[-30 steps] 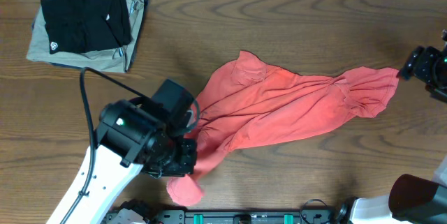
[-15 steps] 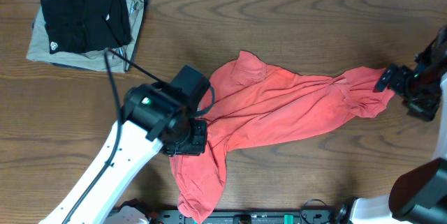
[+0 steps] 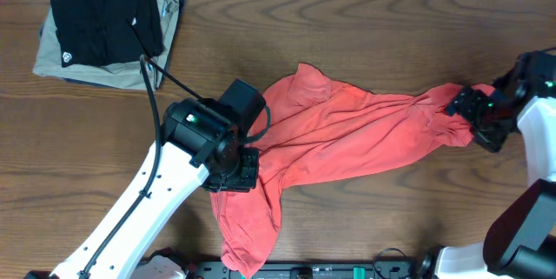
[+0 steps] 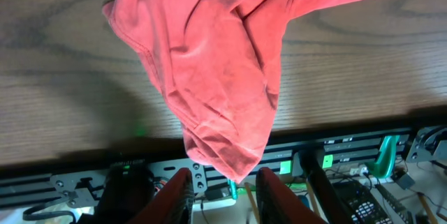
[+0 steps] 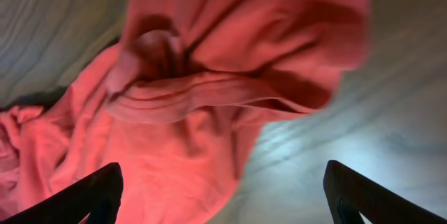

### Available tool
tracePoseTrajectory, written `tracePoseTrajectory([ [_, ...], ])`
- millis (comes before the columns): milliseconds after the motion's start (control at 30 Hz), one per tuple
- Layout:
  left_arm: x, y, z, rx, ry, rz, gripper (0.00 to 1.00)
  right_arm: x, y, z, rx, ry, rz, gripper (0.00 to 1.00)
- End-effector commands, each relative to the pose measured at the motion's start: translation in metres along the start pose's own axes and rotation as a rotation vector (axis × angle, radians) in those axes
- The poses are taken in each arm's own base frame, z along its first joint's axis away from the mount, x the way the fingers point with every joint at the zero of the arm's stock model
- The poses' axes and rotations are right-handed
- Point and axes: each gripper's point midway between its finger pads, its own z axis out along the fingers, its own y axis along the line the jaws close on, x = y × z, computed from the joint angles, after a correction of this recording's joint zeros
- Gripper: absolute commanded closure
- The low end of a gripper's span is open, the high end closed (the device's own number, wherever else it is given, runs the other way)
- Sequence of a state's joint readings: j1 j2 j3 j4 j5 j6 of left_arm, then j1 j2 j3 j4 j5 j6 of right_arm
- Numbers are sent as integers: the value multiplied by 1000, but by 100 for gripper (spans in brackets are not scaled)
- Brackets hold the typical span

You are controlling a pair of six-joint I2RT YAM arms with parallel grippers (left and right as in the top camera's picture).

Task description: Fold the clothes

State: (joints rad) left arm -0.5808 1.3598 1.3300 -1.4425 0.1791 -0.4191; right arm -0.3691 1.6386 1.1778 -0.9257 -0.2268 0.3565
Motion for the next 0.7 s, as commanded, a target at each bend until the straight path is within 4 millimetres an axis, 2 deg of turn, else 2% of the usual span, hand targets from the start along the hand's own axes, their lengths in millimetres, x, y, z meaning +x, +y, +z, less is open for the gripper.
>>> tracePoseTrajectory([
  [0, -2, 2, 1, -14, -8, -1, 68, 7, 21, 14, -44, 28, -41, 10],
  [300, -2, 2, 1, -13, -8, -29, 68, -12, 55, 44, -69, -54, -215, 12],
  [533, -2, 2, 1, -12, -10, -31, 67, -9, 60, 65, -60, -31, -256, 30],
  [567, -3, 2, 1, -11, -12, -31, 67, -9, 59, 67, -57, -27, -258, 37],
  [667, -3, 1, 1, -9, -15, -30, 67, -9, 56, 68, -42, -26, -255, 66],
])
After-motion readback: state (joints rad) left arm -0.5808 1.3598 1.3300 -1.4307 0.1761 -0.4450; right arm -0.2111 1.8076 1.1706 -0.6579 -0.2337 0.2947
